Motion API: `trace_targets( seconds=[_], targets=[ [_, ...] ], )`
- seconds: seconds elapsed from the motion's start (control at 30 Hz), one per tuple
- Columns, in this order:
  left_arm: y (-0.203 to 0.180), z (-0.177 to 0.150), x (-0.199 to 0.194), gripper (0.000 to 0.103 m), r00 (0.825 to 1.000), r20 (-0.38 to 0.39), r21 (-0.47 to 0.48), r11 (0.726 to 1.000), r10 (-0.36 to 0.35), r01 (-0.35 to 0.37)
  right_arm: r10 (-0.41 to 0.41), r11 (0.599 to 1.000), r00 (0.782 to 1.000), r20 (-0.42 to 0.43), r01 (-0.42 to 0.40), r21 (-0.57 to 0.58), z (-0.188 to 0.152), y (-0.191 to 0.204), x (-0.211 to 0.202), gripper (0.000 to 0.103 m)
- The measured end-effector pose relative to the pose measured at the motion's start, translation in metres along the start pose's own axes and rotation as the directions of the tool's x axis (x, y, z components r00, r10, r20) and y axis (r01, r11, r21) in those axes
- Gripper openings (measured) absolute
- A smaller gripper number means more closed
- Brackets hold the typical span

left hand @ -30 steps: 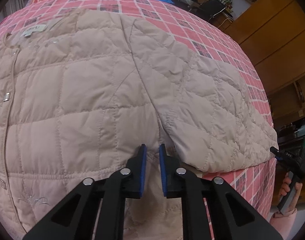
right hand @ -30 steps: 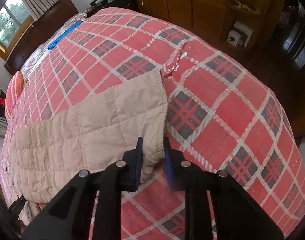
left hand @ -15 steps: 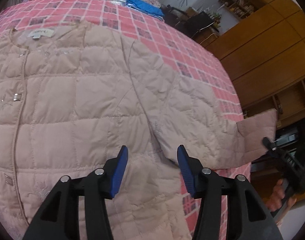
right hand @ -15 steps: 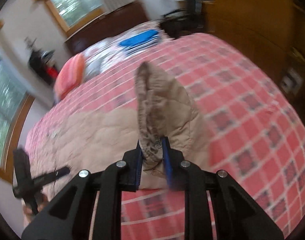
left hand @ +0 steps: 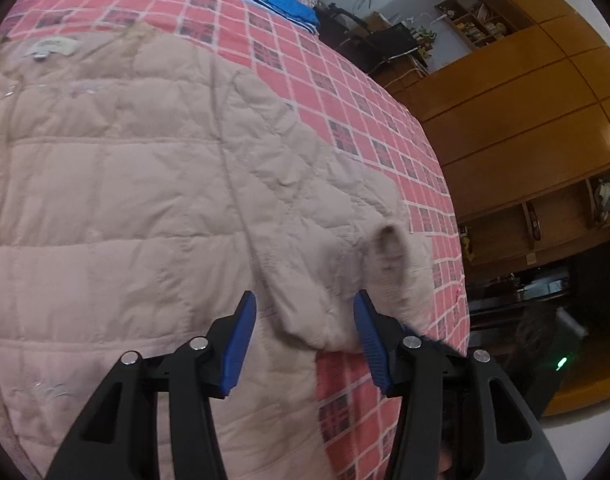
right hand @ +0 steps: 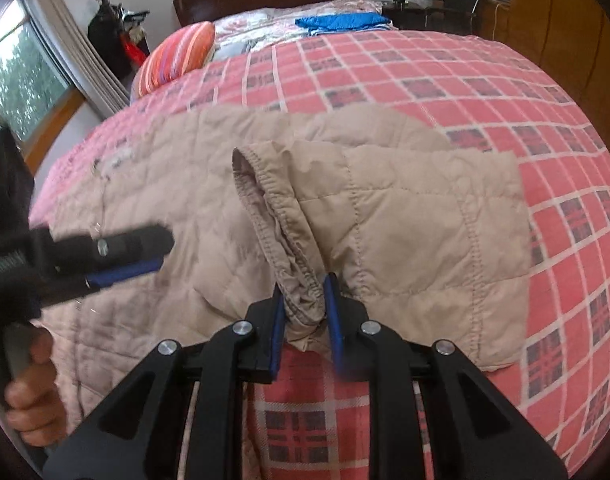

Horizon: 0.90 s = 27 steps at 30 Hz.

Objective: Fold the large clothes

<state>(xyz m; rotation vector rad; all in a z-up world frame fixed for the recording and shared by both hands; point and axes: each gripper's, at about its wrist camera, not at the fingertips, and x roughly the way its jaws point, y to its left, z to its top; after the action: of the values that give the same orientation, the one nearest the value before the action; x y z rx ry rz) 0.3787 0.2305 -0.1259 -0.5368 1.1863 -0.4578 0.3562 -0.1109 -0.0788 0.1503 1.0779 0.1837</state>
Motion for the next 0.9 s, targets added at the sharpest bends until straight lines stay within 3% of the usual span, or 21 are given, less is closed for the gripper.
trace_targets(
  seconds=[0.13,0.4,0.5,0.6,0.67,0.7,0.9],
  targets=[
    [-0.015,0.005,0.019,0.051,1.000,-0.025,0.014,1.000,0.006,-0.006,-0.011,0.999,1.000,0.014,0.011,-0.030,-0.007,0.013,0.008,0.018],
    [-0.024,0.012,0.040,0.048,0.994,-0.066,-0.044,0.995,-0.090,0.087,0.011,0.999,1.000,0.010,-0.010,-0.038,-0.011,0.020,0.016,0.018],
    [-0.023,0.014,0.050,0.020,0.994,-0.087,-0.051,0.997,-0.068,0.064,0.019,0.999,1.000,0.017,-0.019,-0.047,-0.014,0.023,0.018,0.021],
    [-0.018,0.016,0.056,0.009,0.994,-0.091,-0.064,0.997,-0.059,0.054,0.023,0.998,1.000,0.018,-0.022,-0.058,-0.013,0.024,0.018,0.023],
    [-0.017,0.015,0.056,0.006,0.994,-0.085,-0.059,0.997,-0.062,0.057,0.039,0.998,0.999,0.015,-0.038,-0.057,-0.015,0.024,0.015,0.033],
    [-0.016,0.014,0.054,0.005,0.995,-0.082,-0.050,0.997,-0.064,0.060,0.069,0.996,0.998,0.009,-0.069,-0.048,-0.016,0.022,0.013,0.043],
    [-0.006,0.011,0.019,0.004,0.994,-0.043,-0.022,0.994,-0.105,0.104,0.197,0.980,0.979,0.046,-0.198,0.007,-0.024,0.001,-0.022,0.045]
  ],
)
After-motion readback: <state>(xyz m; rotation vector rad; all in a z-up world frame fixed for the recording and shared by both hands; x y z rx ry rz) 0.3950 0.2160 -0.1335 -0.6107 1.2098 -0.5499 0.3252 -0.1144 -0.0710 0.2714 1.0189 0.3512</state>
